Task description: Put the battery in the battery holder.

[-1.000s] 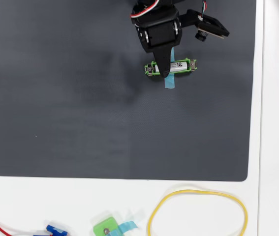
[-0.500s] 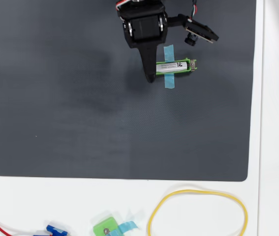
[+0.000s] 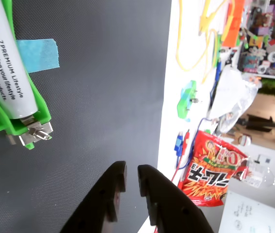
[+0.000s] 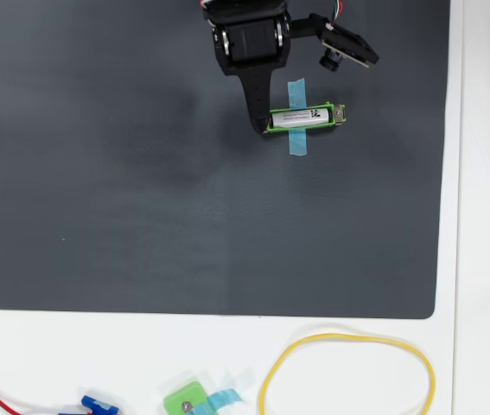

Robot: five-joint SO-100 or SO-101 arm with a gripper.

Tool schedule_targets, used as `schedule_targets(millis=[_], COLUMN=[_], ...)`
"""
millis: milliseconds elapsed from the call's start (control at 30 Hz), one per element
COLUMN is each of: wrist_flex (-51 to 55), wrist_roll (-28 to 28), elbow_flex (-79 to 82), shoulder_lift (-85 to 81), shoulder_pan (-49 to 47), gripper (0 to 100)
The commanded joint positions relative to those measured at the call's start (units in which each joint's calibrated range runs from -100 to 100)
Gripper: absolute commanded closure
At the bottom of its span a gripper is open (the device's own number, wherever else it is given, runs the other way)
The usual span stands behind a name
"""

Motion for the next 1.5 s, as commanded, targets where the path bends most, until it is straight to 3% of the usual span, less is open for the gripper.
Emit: schedule_targets(millis=[0,1467], wrist_flex=[0.2,3.3], wrist_roll=[-0.1,-0.1], elbow_flex=[0.3,0.3], shoulder_lift=[-0.5,-0.4], shoulder_pan=[0.8,0.5], gripper=[100,100])
